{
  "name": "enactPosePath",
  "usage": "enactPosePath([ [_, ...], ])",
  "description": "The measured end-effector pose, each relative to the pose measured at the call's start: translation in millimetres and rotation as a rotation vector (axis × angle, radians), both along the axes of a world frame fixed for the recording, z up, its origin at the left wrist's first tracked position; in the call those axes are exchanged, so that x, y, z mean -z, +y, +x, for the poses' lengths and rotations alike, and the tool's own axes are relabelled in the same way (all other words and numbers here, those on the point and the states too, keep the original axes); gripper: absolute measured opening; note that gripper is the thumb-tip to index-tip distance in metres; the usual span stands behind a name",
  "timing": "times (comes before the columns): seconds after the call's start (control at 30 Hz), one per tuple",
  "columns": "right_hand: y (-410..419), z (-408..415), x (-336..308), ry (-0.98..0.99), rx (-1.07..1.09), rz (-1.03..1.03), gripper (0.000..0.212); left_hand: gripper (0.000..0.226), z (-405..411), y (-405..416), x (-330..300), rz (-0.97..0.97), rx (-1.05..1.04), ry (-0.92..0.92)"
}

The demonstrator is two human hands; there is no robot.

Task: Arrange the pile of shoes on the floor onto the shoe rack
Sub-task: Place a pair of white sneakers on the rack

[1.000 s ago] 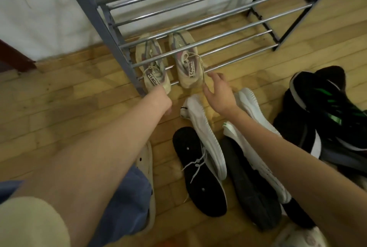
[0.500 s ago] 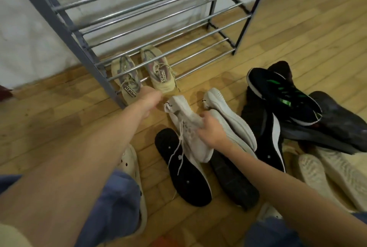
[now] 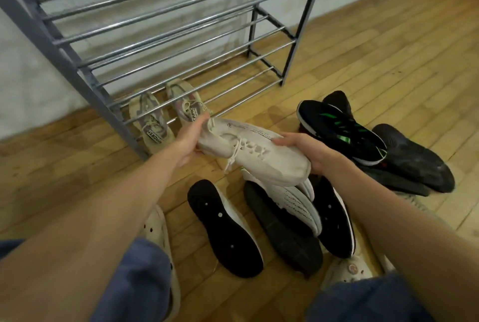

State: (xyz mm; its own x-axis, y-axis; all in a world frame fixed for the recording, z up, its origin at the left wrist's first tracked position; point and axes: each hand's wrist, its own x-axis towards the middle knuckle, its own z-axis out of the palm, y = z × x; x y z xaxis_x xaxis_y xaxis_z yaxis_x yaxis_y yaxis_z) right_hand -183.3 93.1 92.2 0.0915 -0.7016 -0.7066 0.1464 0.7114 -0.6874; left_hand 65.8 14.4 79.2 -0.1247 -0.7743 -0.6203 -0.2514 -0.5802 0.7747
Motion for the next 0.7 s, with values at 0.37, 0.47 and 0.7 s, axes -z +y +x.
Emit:
enactPosePath([
  [0.37, -2.4, -11.1, -18.9, -0.512, 0.658, -0.113, 0.044, 0.026, 12.7, 2.9, 1.3, 0.209, -0.320, 0.463],
  [0.47, -13.4, -14.8, -12.6, -0.398, 0.688, -0.102, 0.051, 0.026, 12.9, 2.3, 5.7, 0.193, -0.420, 0.531],
  [0.7, -5.5, -11.0, 40.0, 0.736, 0.194, -0.086, 0.054, 0.019, 16.4, 7.8, 14.5, 0.231, -0.506, 0.536],
])
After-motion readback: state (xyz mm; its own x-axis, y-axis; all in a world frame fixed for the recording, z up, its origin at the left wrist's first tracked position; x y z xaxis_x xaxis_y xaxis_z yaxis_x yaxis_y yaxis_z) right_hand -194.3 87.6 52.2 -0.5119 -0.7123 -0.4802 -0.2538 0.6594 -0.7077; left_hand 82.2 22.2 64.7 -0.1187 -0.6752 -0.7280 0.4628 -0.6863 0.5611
